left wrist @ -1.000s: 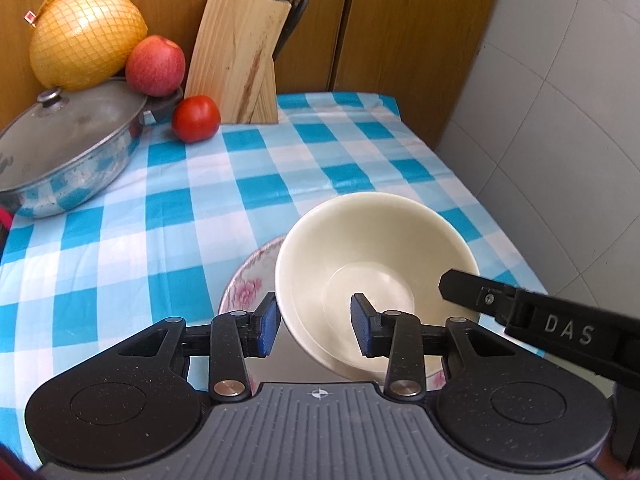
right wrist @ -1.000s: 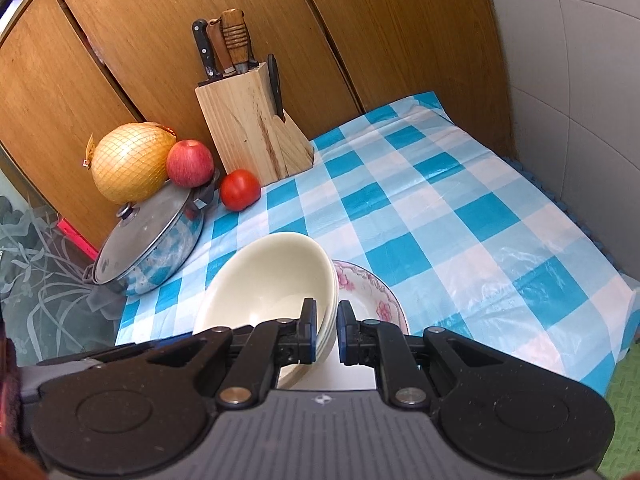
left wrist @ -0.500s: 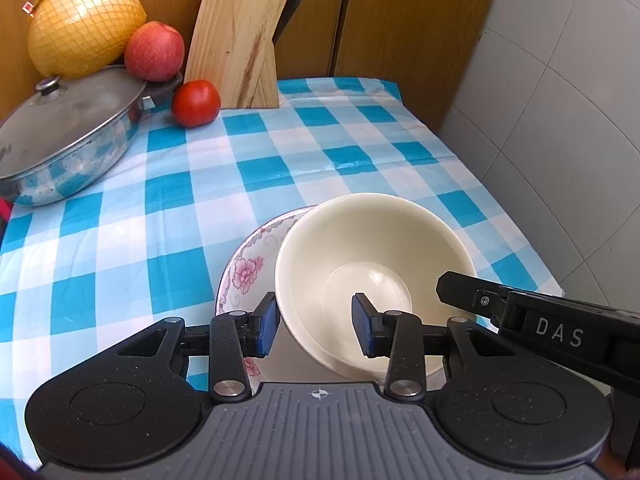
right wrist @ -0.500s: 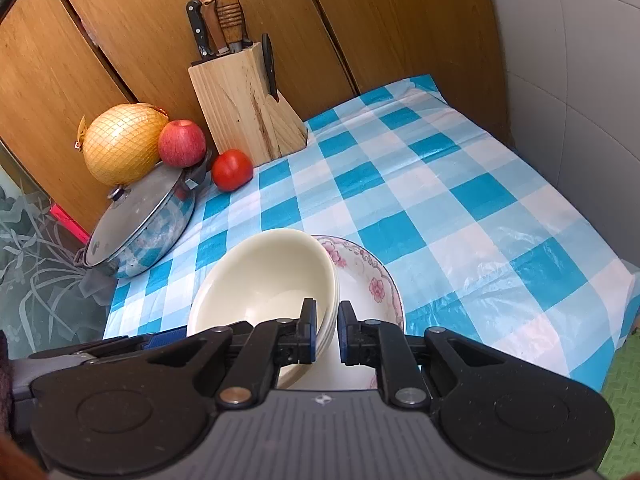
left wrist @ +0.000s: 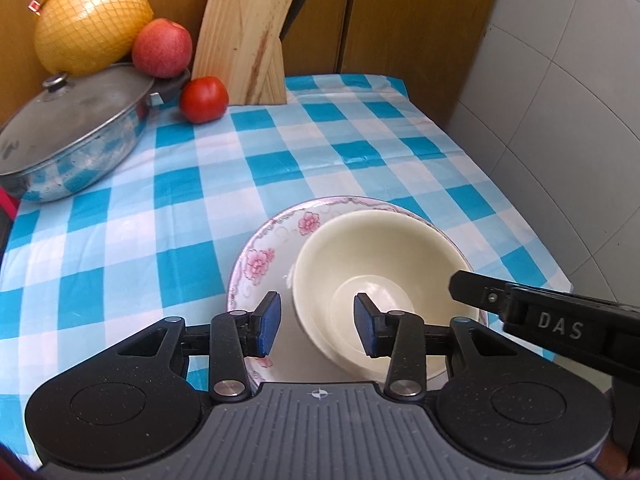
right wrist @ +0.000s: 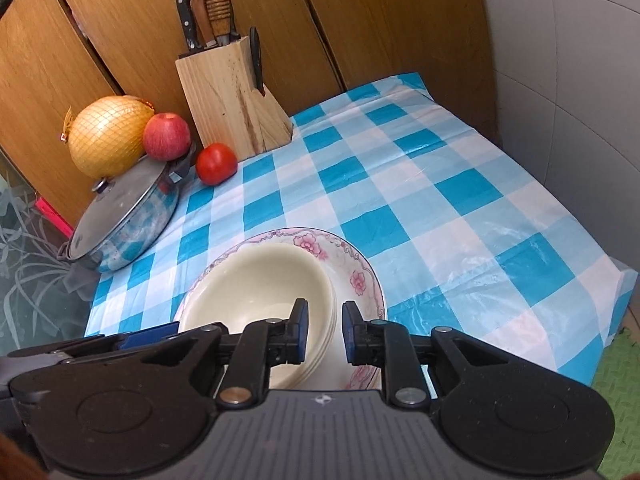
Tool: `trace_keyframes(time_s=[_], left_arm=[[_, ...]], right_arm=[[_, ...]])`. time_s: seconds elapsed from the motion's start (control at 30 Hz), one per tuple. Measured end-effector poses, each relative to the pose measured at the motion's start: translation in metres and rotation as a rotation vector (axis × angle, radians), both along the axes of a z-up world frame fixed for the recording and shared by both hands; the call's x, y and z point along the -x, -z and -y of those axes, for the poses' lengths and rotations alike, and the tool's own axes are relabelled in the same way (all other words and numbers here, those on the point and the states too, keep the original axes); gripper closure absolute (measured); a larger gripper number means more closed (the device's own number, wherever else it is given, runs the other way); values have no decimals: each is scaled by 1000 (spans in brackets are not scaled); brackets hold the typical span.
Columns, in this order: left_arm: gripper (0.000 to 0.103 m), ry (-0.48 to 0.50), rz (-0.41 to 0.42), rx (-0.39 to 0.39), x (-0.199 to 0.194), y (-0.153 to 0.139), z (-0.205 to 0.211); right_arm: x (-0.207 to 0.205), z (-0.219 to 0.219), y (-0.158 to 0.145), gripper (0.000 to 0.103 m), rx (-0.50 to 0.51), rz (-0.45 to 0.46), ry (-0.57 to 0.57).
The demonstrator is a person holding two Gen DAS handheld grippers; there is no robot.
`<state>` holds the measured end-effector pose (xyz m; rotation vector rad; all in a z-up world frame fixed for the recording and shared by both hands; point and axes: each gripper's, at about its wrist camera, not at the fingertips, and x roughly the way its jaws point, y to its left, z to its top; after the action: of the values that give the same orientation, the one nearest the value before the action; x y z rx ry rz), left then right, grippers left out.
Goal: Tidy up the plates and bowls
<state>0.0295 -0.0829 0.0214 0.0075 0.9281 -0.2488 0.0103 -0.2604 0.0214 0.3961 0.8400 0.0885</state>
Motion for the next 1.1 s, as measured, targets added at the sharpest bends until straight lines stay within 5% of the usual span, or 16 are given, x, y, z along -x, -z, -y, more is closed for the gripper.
trace_keyframes(time_s=[0.57, 1.1], left_arm=[[43, -67, 54, 37, 45, -8, -33], [36, -36, 48, 4, 75, 8, -25]], right_arm=[[54, -22, -9, 79, 0, 93, -27], [78, -33, 6, 73, 34, 72, -43]])
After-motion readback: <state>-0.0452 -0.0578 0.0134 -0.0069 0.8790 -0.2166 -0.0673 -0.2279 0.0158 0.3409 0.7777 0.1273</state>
